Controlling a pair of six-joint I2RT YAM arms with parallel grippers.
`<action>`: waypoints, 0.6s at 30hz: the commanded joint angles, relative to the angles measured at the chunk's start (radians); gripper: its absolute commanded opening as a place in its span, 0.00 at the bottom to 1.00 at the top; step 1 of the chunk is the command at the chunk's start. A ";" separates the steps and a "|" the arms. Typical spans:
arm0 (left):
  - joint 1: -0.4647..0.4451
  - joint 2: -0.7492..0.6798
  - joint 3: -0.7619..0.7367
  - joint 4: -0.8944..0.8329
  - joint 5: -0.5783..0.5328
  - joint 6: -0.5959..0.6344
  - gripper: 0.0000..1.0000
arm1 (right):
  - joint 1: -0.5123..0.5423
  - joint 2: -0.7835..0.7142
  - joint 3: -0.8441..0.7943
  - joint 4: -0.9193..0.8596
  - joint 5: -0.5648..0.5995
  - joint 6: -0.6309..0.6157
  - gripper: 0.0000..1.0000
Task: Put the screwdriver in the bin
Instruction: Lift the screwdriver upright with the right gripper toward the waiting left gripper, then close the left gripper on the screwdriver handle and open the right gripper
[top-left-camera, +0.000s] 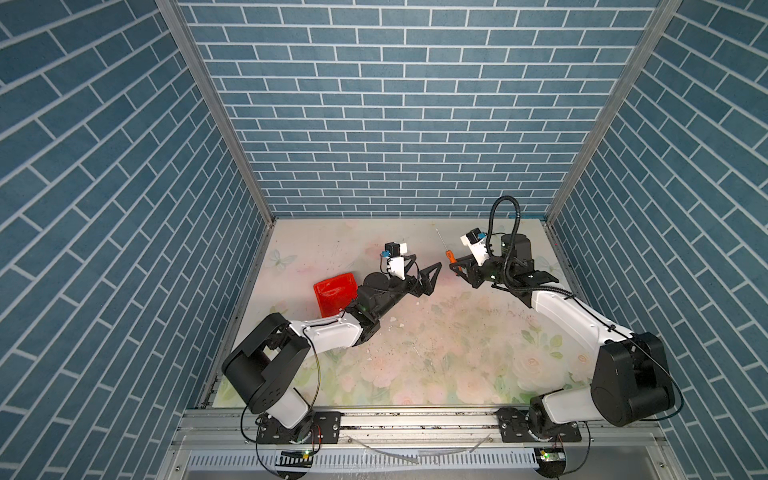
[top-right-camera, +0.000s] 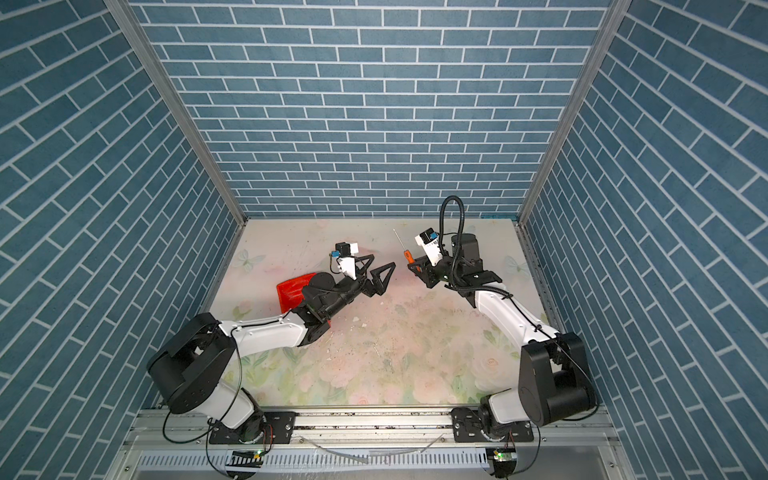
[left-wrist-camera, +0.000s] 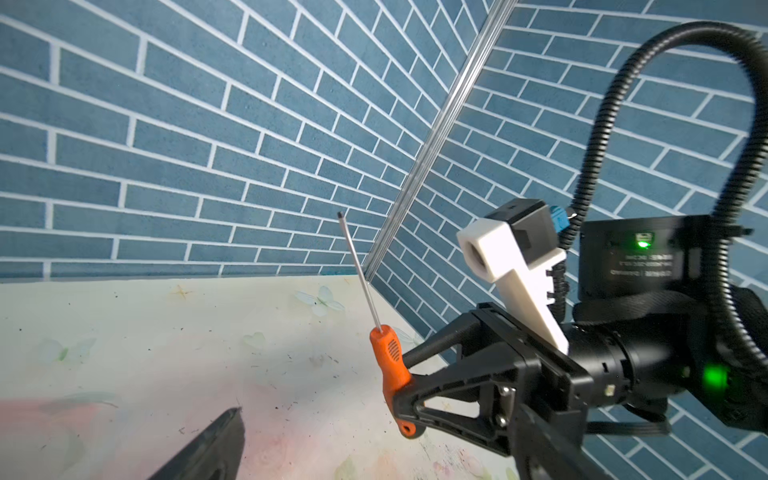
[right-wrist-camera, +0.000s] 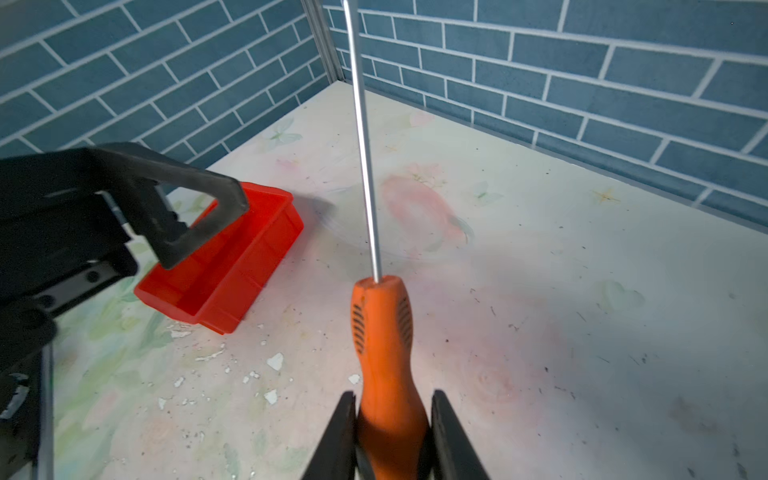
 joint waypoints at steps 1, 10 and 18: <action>0.011 0.016 0.037 0.072 0.053 -0.068 1.00 | 0.028 -0.037 -0.028 0.094 -0.068 0.096 0.00; 0.023 0.052 0.045 0.106 0.088 -0.135 0.85 | 0.066 -0.024 -0.030 0.134 -0.159 0.116 0.00; 0.041 0.066 0.054 0.094 0.121 -0.170 0.66 | 0.073 -0.024 -0.019 0.113 -0.239 0.087 0.00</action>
